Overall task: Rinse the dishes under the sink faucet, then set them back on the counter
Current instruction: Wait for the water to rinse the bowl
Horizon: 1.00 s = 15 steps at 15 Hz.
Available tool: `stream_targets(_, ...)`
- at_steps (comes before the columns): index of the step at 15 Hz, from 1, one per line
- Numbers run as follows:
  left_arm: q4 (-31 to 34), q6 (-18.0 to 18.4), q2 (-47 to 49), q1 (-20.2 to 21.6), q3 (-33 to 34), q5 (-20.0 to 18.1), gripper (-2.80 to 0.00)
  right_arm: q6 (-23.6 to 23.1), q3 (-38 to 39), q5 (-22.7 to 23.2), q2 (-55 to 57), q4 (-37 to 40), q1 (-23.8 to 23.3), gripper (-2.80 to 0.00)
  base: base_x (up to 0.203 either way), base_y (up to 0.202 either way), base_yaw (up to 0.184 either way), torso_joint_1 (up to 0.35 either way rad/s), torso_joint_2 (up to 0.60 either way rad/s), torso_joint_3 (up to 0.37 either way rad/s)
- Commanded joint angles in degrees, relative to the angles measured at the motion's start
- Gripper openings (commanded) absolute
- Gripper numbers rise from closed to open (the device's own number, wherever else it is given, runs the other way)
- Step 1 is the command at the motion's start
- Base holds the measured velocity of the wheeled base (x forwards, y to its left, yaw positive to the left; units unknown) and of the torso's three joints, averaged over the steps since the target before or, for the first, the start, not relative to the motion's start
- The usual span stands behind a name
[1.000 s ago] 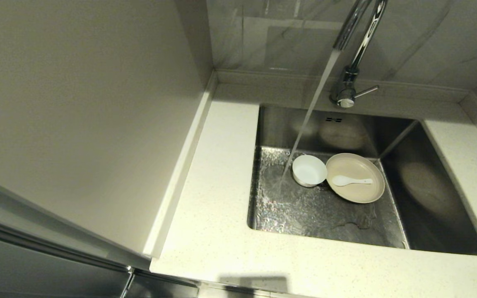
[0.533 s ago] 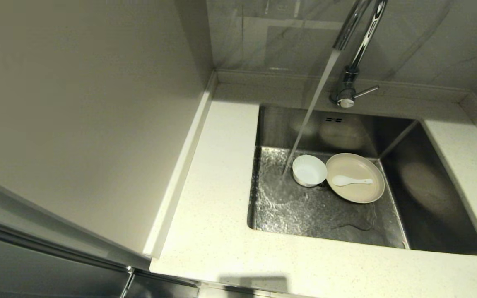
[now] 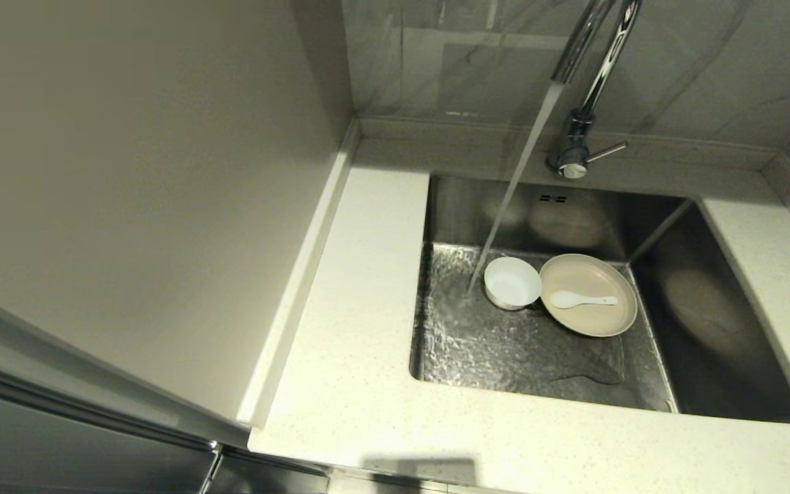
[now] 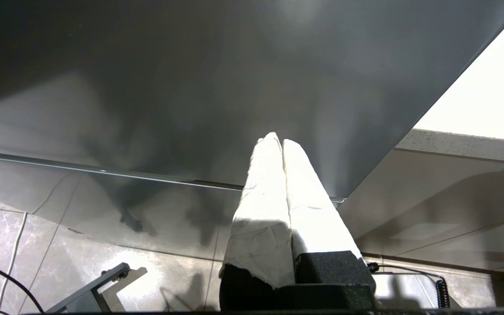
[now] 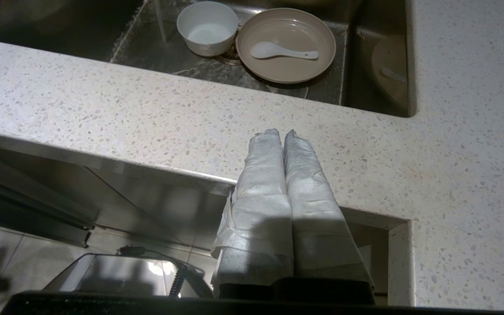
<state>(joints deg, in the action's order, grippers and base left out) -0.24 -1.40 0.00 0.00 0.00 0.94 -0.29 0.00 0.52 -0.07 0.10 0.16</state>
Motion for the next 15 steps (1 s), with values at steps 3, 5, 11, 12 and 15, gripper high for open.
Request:
stream_targets(3,-0.02,0.00,-0.18,0.00,0.00,0.03,-2.80,-0.06,0.00,0.06,0.07,0.02,0.02,-2.80,0.000,0.000,0.000,0.000,0.00,0.000)
stream_targets(5,-0.02,0.00,-0.18,0.00,0.00,0.03,-2.80,-2.23,0.00,0.09,0.07,-0.01,0.02,-2.80,0.000,0.000,0.000,0.000,0.00,0.000)
stream_targets(11,-0.02,0.00,-0.18,0.00,0.00,0.03,-2.80,-2.42,-1.00,-0.47,0.10,-0.40,0.02,-2.80,0.000,0.000,0.000,0.000,0.00,0.000)
stream_targets(12,-0.02,0.00,-0.18,0.00,0.00,0.03,-2.80,-1.91,-4.30,-0.14,0.77,-0.21,0.05,-2.80,0.000,0.000,0.000,0.000,0.00,0.000)
stream_targets(15,-0.02,0.00,-0.18,0.00,0.00,0.03,-2.80,1.33,-19.42,3.23,11.63,0.07,0.09,-2.80,0.000,0.000,0.000,0.000,0.00,0.000)
